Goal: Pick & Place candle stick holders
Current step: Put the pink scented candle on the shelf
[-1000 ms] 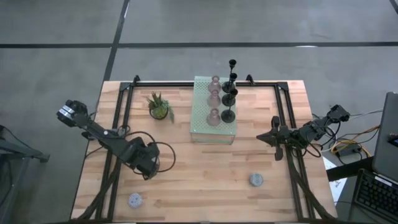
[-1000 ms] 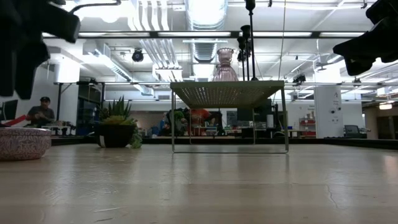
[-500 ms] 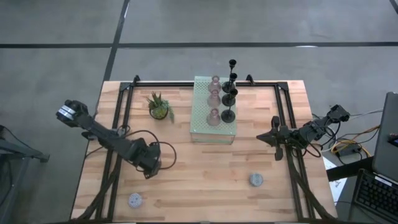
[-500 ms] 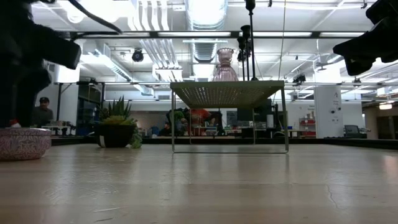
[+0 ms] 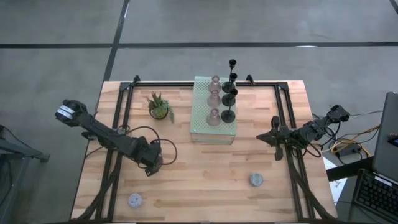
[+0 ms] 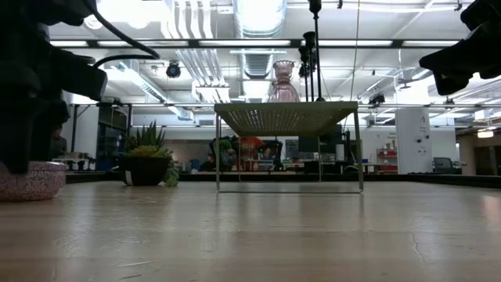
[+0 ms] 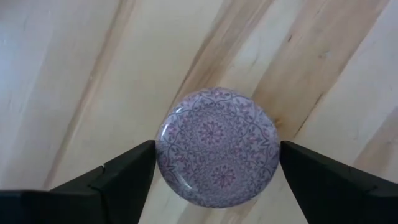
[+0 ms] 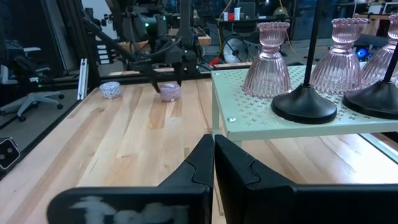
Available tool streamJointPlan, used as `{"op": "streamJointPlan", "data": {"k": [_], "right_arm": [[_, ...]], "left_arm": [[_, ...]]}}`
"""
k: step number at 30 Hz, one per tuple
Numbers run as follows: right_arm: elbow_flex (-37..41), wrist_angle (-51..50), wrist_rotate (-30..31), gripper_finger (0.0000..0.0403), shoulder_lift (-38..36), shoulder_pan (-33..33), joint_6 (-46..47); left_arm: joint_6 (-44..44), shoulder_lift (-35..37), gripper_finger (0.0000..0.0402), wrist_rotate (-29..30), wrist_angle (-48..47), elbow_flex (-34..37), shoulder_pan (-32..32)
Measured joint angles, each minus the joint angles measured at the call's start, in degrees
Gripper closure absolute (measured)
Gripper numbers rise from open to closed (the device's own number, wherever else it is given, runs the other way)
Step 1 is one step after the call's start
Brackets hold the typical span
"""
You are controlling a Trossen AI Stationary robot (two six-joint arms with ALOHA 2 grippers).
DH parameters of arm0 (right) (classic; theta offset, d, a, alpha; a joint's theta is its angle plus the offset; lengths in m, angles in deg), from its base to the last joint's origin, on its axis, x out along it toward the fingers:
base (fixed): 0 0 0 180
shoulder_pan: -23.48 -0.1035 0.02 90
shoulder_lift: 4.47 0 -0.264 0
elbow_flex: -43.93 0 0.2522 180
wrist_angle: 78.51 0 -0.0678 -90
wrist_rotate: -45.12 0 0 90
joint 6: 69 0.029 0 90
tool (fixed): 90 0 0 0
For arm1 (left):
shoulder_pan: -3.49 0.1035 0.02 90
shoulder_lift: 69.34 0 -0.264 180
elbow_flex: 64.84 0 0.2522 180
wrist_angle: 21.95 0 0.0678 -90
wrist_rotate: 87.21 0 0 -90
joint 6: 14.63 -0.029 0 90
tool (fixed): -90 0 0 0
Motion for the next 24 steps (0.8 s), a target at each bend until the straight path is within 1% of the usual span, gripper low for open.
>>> {"op": "streamJointPlan", "data": {"k": [4,10,18,24], "right_arm": [[0.0,0.0,0.0,0.0394,0.0,0.0,-0.07],[0.02,0.0,0.0,0.0394,0.0,0.0,-0.08],[0.01,0.0,0.0,0.0394,0.0,0.02,-0.08],[0.01,0.0,0.0,0.0394,0.0,0.0,-0.06]], "left_arm": [[0.31,0.0,0.0075,-1.45,1.22,0.02,0.0],[0.37,0.0,0.0094,-1.49,2.13,0.07,0.0],[1.14,-0.22,0.0083,-1.18,3.0,0.17,0.0],[1.66,-0.24,0.0082,-0.9,5.22,1.72,-0.02]]}}
